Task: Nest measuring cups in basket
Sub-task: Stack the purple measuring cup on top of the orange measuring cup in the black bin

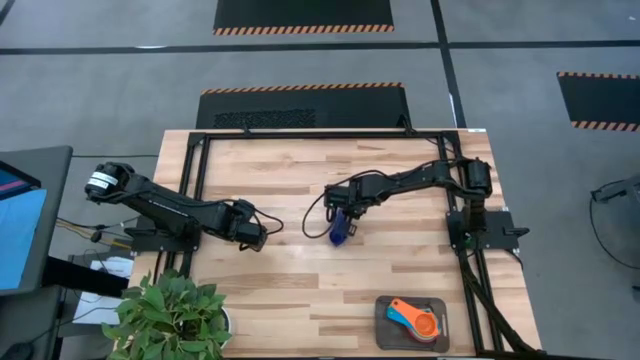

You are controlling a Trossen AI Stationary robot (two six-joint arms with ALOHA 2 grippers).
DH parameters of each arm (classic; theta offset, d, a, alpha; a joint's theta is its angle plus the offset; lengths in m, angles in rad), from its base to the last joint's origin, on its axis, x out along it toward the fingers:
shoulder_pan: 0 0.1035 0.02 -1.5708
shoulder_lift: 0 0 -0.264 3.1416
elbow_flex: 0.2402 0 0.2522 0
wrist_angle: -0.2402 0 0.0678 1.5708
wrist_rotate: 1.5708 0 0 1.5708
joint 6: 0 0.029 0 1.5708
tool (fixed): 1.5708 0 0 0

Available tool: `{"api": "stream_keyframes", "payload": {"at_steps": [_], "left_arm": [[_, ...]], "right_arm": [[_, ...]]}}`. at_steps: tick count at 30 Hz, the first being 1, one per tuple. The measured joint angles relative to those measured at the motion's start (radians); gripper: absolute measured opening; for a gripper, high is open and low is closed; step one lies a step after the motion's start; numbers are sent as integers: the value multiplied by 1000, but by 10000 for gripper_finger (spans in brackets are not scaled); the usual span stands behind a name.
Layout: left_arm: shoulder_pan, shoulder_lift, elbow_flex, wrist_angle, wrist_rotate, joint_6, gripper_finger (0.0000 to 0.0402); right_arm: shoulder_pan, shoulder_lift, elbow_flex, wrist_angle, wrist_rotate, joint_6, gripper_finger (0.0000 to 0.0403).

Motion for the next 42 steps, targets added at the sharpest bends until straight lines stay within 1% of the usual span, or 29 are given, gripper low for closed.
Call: {"api": "stream_keyframes", "payload": {"at_steps": [6, 10, 13, 16, 18, 24, 28, 33, 38, 42], "left_arm": [[0, 0, 0, 0, 0, 0, 0], [0, 0, 0, -1, -7, 0, 0], [0, 0, 0, 0, -8, 11, 0], [0, 0, 0, 0, -8, 24, 0], [0, 0, 0, 0, -9, 26, 0], [0, 0, 0, 1, -14, 43, 0], [0, 0, 0, 4, -15, 83, 0], [0, 0, 0, 7, -15, 98, 0], [0, 0, 0, 8, -15, 98, 0], [0, 0, 0, 8, -15, 98, 0]], "right_arm": [[17, -1, 3, 13, -12, 22, 8], [42, -1, 74, 0, -38, 26, 11], [80, -2, 141, -22, -72, 14, 9], [131, -3, 183, -29, -122, -43, 8], [169, -3, 185, -27, -143, -59, 8], [258, 21, 170, -15, -139, -52, 22], [272, 21, 171, 2, -137, -45, 55], [263, 21, 171, -4, -137, -51, 117], [249, 21, 166, -67, -136, -237, 171], [250, 22, 157, -74, -132, -325, 192]]}}
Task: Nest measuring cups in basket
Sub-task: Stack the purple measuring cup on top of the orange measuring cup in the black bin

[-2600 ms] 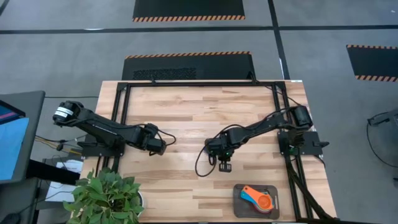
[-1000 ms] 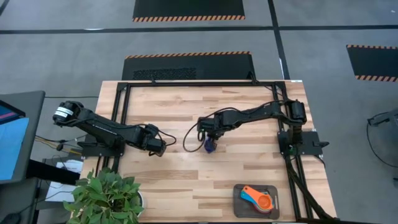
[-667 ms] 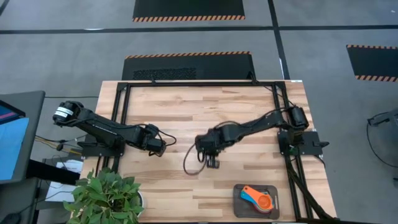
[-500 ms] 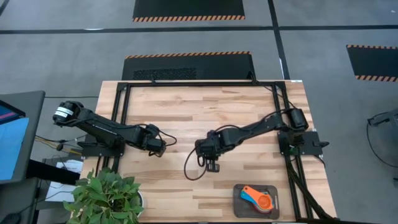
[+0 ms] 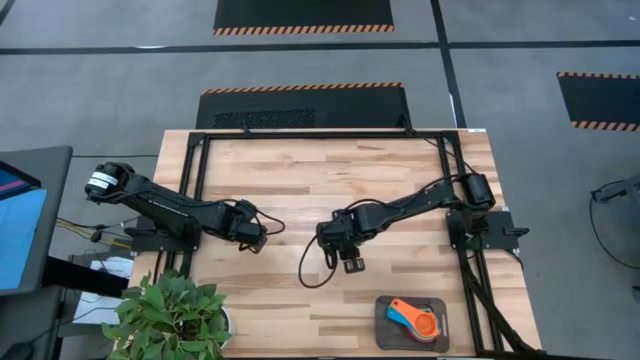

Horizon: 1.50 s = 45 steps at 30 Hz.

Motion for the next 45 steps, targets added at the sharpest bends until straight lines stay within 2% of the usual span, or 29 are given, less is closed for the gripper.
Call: {"api": "stream_keyframes", "payload": {"at_steps": [6, 15, 28, 32, 38, 43, 45], "left_arm": [[0, 0, 0, 0, 0, 0, 0], [0, 0, 0, 0, 0, -9, 0], [0, 0, 0, -2, 0, -9, 0], [0, 0, 0, 0, 0, -9, 0], [0, 0, 0, 1, 0, -9, 0], [0, 0, 0, 1, 0, -9, 0], [0, 0, 0, 1, 0, -9, 0]], "right_arm": [[-12, 0, 0, 4, 94, -31, 191], [-26, 24, 0, -15, 63, -73, 164], [-22, 130, 6, -5, 68, -72, 170], [-13, 142, 6, 5, 68, -72, 149], [-11, 137, 4, -10, 69, -72, 92], [-11, 137, 4, -92, 89, -34, 40], [-11, 137, 3, -126, 90, -19, 31]]}}
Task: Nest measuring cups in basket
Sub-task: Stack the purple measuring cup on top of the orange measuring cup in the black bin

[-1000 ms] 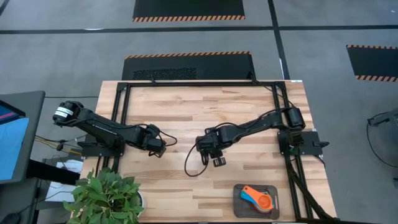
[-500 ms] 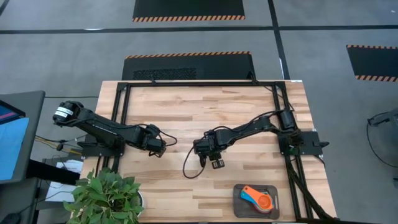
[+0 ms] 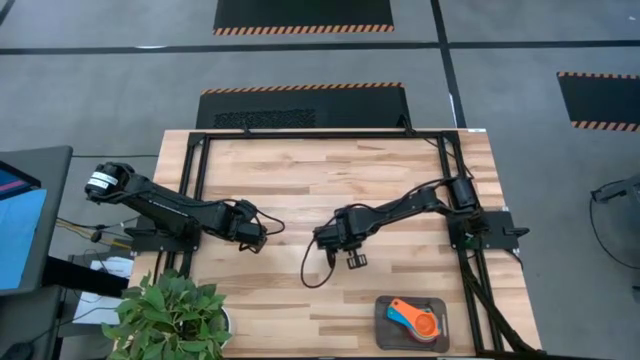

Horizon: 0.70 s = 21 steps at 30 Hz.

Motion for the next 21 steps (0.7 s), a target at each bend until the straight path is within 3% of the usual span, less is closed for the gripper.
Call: {"api": "stream_keyframes", "payload": {"at_steps": [12, 21], "left_arm": [[0, 0, 0, 2, 0, 0, 0], [0, 0, 0, 8, 0, 8, 0]], "right_arm": [[21, -27, 26, -141, -11, 72, 38], [69, -134, 37, -210, -9, 157, 40]]}}
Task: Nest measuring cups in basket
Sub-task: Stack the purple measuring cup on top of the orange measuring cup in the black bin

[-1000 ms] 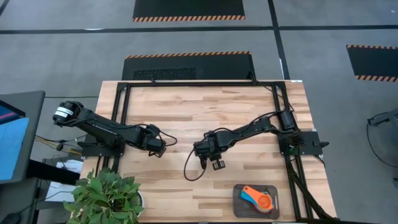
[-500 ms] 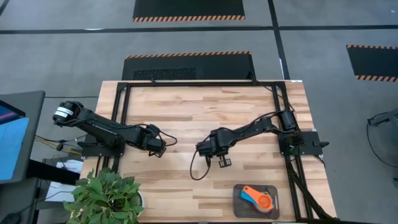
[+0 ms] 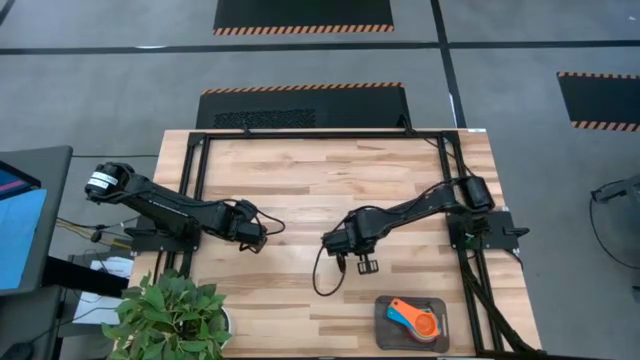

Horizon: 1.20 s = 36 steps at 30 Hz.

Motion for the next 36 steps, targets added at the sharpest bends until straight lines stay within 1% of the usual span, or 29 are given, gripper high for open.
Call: {"api": "stream_keyframes", "payload": {"at_steps": [6, 11, 15, 19, 24, 28, 32, 36], "left_arm": [[0, 0, 0, 0, 0, 19, 0], [0, 0, 0, 2, 0, 30, 0], [0, 0, 0, 3, 0, 53, 0], [0, 0, 0, 3, 0, 83, 0], [0, 0, 0, 3, -1, 95, 0], [0, 0, 0, 3, -2, 95, 0], [0, 0, 0, 3, -5, 95, 0], [0, 0, 0, 4, -5, 95, 0]], "right_arm": [[59, -84, 1, -86, 2, 93, 35], [137, -157, 2, -139, 4, 191, 32], [226, -212, 2, -152, -35, 283, 41], [351, -252, 2, -150, -84, 392, 37], [534, -258, 2, -143, -120, 574, 33], [664, -236, 2, -122, -122, 758, 42], [735, -230, 2, -85, -115, 878, 42], [745, -231, -2, -52, -107, 935, 39]]}}
